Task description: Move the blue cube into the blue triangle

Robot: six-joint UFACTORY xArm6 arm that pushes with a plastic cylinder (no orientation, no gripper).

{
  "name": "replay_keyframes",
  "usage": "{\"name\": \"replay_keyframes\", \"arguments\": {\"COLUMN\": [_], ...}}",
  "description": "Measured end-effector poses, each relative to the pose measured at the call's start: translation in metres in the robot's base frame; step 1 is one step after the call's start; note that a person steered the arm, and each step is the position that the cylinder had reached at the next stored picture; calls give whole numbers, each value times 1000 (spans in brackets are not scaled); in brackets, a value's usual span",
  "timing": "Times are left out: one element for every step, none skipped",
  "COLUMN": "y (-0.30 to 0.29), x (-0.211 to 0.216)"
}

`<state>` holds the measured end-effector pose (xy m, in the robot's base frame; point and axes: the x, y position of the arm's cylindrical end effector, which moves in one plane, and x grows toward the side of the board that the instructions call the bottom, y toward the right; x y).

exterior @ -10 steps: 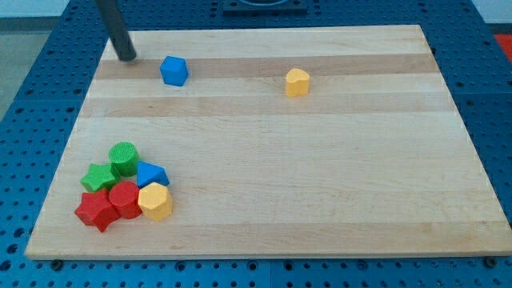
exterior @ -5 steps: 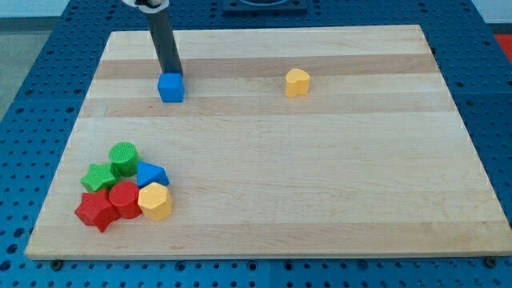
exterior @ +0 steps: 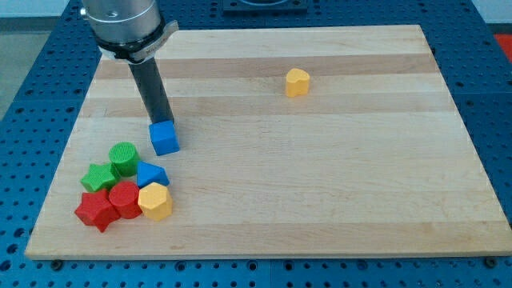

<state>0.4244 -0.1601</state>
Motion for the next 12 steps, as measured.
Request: {"name": "replay_keyframes", "arguments": {"y": [3, 15, 17, 19, 25, 30, 35, 37, 37, 37, 53, 89], "x": [0, 2, 17, 30, 31, 35, 45, 54, 61, 61, 54, 30]}}
